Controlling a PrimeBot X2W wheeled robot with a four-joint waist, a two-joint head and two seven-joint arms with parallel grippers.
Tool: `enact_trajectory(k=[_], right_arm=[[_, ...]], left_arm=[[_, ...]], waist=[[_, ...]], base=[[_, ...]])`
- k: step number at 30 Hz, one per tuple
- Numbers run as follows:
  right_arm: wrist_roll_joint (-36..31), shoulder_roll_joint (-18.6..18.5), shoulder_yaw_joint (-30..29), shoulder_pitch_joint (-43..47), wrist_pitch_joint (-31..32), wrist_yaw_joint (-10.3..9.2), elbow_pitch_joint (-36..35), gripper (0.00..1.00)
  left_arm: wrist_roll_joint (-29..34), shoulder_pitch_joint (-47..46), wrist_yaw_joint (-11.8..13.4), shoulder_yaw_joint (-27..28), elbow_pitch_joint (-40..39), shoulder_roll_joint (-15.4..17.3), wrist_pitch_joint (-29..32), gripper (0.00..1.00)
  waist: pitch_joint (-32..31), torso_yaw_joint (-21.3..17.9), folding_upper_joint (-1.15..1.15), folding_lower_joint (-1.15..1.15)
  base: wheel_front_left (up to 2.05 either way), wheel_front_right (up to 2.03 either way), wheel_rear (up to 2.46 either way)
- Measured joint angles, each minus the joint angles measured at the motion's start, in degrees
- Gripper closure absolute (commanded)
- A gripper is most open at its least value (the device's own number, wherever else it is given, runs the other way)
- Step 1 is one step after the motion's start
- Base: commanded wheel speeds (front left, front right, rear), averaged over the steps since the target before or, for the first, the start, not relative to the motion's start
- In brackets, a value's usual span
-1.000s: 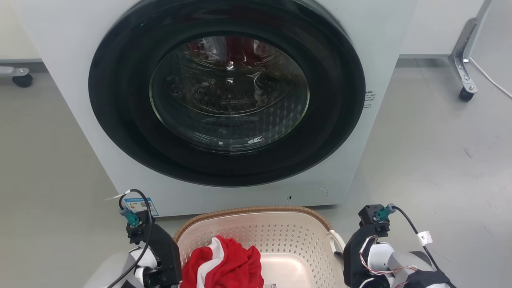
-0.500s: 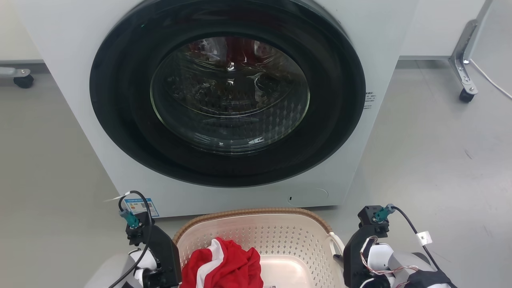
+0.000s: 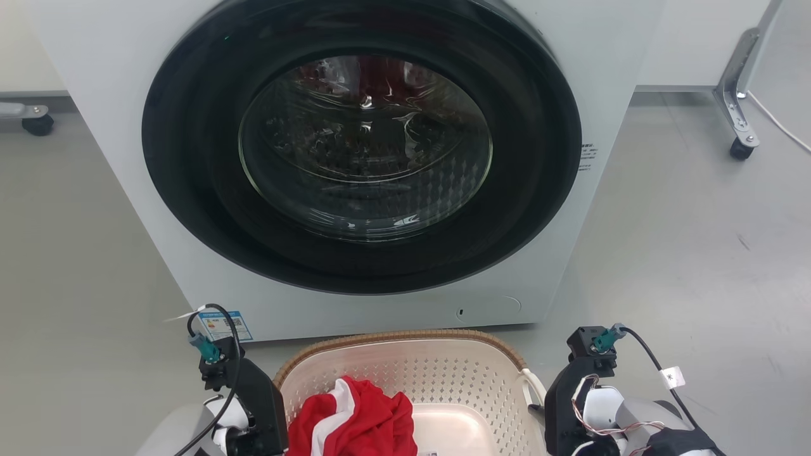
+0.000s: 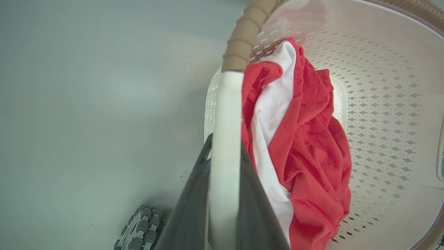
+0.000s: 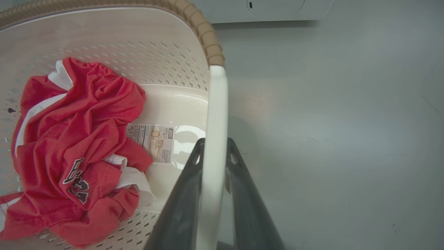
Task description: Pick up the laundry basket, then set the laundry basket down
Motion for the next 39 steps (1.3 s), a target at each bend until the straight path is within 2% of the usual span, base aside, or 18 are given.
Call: enact_trajectory(k=[8,18,39], right_arm=[[1.1,-0.2,0.5,0.1,0.0,0.0,-0.1,1.0],[1.8,-0.5,0.7,0.0,-1.2,0.0,-0.1,1.0],[-1.1,-0.9,1.0,-6.3,-11.8,-0.05,0.0,1.0]], left_arm=[[0.0,0.3,0.0,-0.2,-0.1,0.0,-0.6,1.0],[0.0,0.3,0.0,-0.2,-0.4,-0.2,-4.1,1.0],[1.5,-3.4,1.1,-0.9,-3.5,0.0,-16.1,1.0]], waist=[[0.3,0.0,0.0,0.0],[2.8,-0.1,0.0,0.0],[17.0,-0.3,0.0,0.01]], base=[[0.0,0.0,0.0],[0.0,0.0,0.0],[0.0,0.0,0.0]])
